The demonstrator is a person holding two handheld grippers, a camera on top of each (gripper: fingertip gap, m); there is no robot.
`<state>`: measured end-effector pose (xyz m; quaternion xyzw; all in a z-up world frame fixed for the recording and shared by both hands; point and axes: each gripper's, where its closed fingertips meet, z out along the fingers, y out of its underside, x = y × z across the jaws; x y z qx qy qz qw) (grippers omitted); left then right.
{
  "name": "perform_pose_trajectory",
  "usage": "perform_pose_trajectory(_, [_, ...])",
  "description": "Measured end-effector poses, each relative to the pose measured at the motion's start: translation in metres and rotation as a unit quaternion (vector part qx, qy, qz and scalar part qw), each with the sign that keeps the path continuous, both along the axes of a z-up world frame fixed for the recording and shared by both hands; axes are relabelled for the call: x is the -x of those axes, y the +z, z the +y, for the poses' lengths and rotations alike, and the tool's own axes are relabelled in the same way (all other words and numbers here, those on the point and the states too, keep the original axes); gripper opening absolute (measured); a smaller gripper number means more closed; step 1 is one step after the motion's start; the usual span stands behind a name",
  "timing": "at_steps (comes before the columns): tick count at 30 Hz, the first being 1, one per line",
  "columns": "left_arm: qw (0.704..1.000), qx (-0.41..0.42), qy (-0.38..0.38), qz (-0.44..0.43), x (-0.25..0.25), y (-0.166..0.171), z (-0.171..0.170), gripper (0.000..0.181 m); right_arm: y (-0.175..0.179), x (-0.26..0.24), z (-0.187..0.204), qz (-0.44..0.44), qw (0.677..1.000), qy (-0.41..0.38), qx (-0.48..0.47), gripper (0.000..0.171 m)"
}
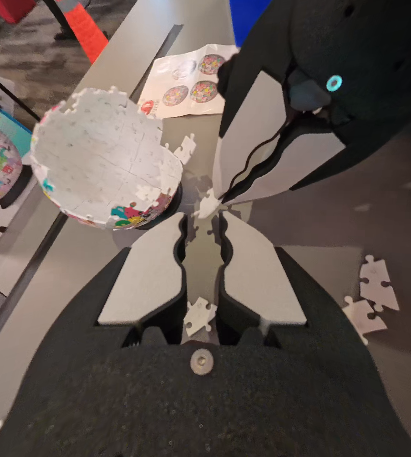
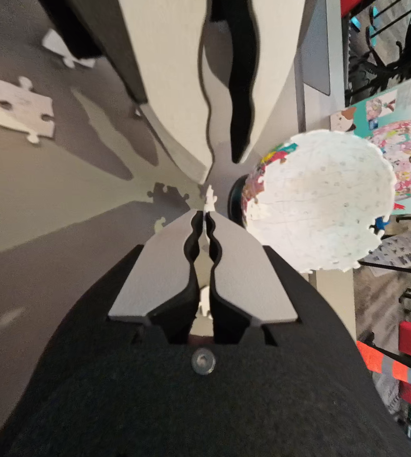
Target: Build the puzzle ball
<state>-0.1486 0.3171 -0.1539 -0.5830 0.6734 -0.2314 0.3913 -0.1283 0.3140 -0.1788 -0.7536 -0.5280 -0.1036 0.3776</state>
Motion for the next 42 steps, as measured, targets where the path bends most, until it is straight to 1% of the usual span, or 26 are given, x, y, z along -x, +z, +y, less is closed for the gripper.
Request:
perform_pose_trajectory(7, [0.994,-0.078,-0.063,0.053,0.009,-0.009,-0.032,0.022,0.009,0.023,-0.025,0.004,0.999,0.041,0.02,0.002])
perform_pose_trajectory(9, [0.991,-0.094,-0.071,0.063,0.012,-0.009,-0.036,0.017,0.011,0.029,-0.033,0.006,0.998,0.056,0.029,0.002])
perform_pose_trajectory(10, [0.99,-0.098,-0.077,0.067,0.013,-0.009,-0.04,0.007,0.013,0.03,-0.034,0.003,0.998,0.058,0.026,0.002])
perform_pose_trajectory(11, [0.989,-0.102,-0.083,0.069,0.015,-0.008,-0.043,0.003,0.015,0.031,-0.037,0.002,0.998,0.06,0.026,0.002])
perform_pose_trajectory(14, [0.987,-0.117,-0.087,0.069,0.017,-0.007,-0.049,0.002,0.017,0.032,-0.042,0.01,0.998,0.058,0.032,0.003])
perform_pose_trajectory(16, [0.985,-0.138,-0.083,0.064,0.018,-0.005,-0.05,0.002,0.021,0.032,-0.046,0.027,0.998,0.058,0.026,0.005])
perform_pose_trajectory(18, [0.983,-0.157,-0.078,0.059,0.021,-0.002,-0.048,0.002,0.03,0.027,-0.05,0.064,0.996,0.066,0.019,0.005])
perform_pose_trajectory(20, [0.982,-0.167,-0.074,0.044,0.025,0.003,-0.047,0.002,0.046,0.009,-0.042,0.125,0.991,0.052,0.0,0.006])
perform_pose_trajectory(21, [0.983,-0.168,-0.072,0.037,0.027,0.005,-0.047,0.002,0.055,-0.007,-0.032,0.162,0.986,0.031,-0.008,0.008])
perform_pose_trajectory(22, [0.983,-0.167,-0.069,0.031,0.029,0.007,-0.046,0.002,0.062,-0.027,-0.018,0.198,0.98,-0.005,-0.011,0.021])
perform_pose_trajectory(23, [0.983,-0.167,-0.067,0.024,0.031,0.01,-0.045,0.002,0.067,-0.048,-0.002,0.232,0.972,-0.046,-0.004,0.042])
perform_pose_trajectory(24, [0.983,-0.168,-0.066,0.015,0.032,0.012,-0.045,0.002,0.069,-0.066,0.012,0.265,0.961,-0.079,0.013,0.05])
perform_pose_trajectory(25, [0.983,-0.169,-0.066,0.006,0.033,0.015,-0.044,0.002,0.07,-0.08,0.024,0.298,0.949,-0.097,0.034,0.049])
perform_pose_trajectory(26, [0.983,-0.171,-0.065,-0.002,0.034,0.017,-0.044,0.002,0.07,-0.087,0.034,0.331,0.937,-0.096,0.057,0.048])
perform_pose_trajectory(29, [0.982,-0.174,-0.064,-0.021,0.036,0.021,-0.041,0.002,0.073,-0.09,0.059,0.412,0.903,-0.062,0.106,0.051])
perform_pose_trajectory(31, [0.982,-0.172,-0.067,-0.029,0.036,0.02,-0.041,0.002,0.061,-0.09,0.074,0.408,0.9,-0.055,0.14,0.068])
perform_pose_trajectory(32, [0.983,-0.171,-0.067,-0.03,0.036,0.019,-0.04,0.002,0.054,-0.089,0.08,0.399,0.903,-0.056,0.152,0.083])
perform_pose_trajectory(33, [0.983,-0.169,-0.066,-0.031,0.036,0.017,-0.038,0.002,0.046,-0.09,0.087,0.386,0.906,-0.058,0.162,0.092])
perform_pose_trajectory(34, [0.984,-0.164,-0.067,-0.032,0.035,0.015,-0.038,0.002,0.041,-0.089,0.09,0.384,0.905,-0.054,0.174,0.095])
perform_pose_trajectory(36, [0.984,-0.159,-0.069,-0.03,0.033,0.009,-0.036,0.002,0.033,-0.08,0.09,0.391,0.893,-0.041,0.217,0.103])
perform_pose_trajectory(37, [0.985,-0.158,-0.069,-0.026,0.032,0.006,-0.034,0.002,0.031,-0.075,0.088,0.393,0.89,-0.032,0.229,0.103])
perform_pose_trajectory(39, [0.985,-0.159,-0.071,-0.016,0.031,0.0,-0.031,0.002,0.026,-0.069,0.083,0.388,0.889,-0.027,0.243,0.104])
perform_pose_trajectory(42, [0.984,-0.161,-0.072,-0.011,0.028,-0.003,-0.028,0.002,0.025,-0.067,0.078,0.389,0.89,-0.038,0.234,0.109])
